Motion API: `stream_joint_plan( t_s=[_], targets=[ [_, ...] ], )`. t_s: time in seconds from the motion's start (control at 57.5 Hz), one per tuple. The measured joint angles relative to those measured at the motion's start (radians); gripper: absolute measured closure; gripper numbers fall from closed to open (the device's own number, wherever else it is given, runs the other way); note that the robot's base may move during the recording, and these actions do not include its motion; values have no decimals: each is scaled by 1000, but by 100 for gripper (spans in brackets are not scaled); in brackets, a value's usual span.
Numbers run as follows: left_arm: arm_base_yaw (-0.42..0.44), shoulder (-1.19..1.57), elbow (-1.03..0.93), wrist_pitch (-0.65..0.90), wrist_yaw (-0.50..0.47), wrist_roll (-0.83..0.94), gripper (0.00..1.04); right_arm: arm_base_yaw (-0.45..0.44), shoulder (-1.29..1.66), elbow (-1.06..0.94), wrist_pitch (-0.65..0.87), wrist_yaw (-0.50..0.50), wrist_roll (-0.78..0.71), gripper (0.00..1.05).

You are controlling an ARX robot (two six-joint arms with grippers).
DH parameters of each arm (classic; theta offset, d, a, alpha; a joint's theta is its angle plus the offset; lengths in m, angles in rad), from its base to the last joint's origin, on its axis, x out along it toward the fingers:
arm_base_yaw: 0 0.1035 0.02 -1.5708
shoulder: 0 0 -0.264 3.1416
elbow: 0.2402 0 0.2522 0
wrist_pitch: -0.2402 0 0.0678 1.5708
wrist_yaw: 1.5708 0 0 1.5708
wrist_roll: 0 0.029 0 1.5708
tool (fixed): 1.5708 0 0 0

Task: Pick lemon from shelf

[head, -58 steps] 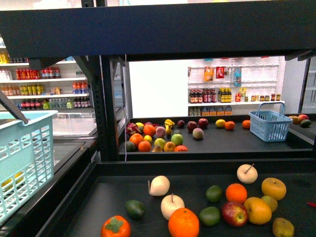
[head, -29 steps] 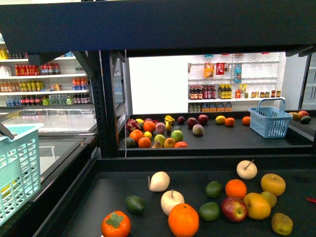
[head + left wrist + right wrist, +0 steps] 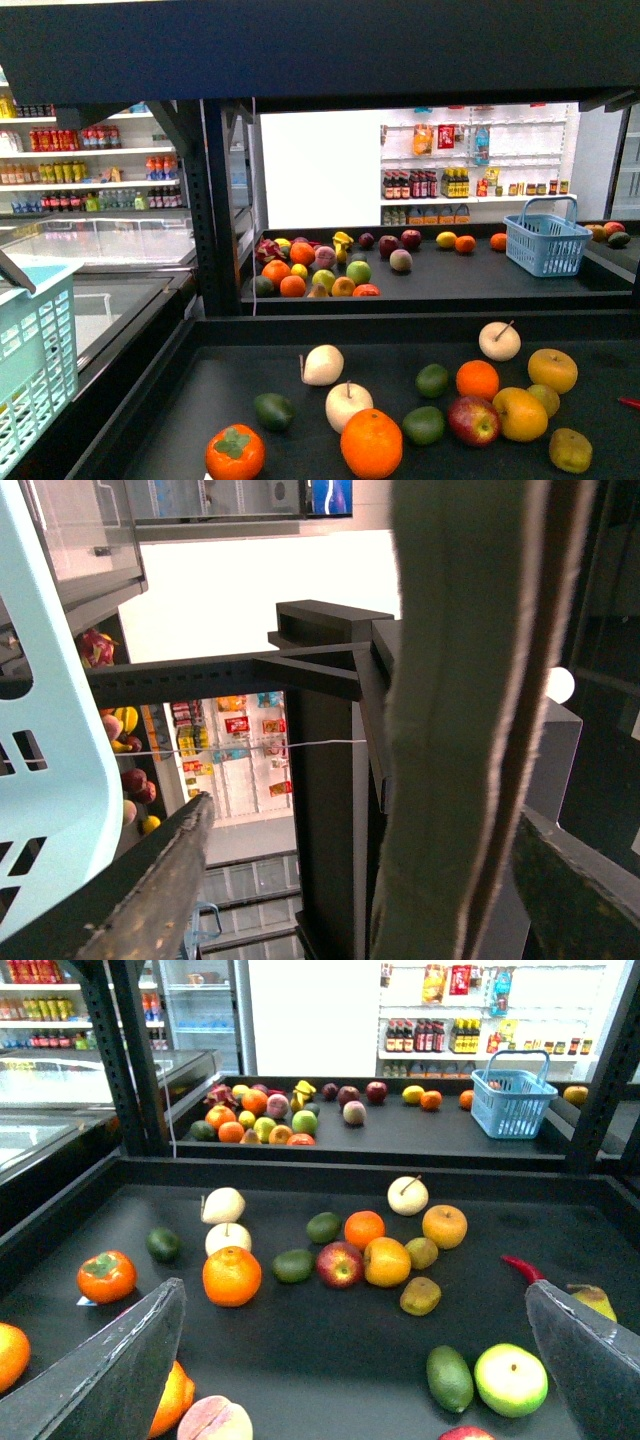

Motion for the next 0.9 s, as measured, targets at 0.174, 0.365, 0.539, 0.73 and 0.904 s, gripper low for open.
stream_joint_plan(
  t_s=[0.174,0.365,0.539,0.73,0.904],
  targets=[
    [7,-52,-25,-19,14,24,8,0,0,0,0,0,0,2],
    [10,-116,-62,-60,26,42,8,0,0,0,0,0,0,2],
    [26,-227,-132,-222,47,103,8,0,0,0,0,0,0,2],
    [9,-524,-203,-733,-47,446,8,0,0,0,0,0,0,2],
    [-119,-898,-322,-1112,-285,953,8,0,0,0,0,0,0,2]
  ],
)
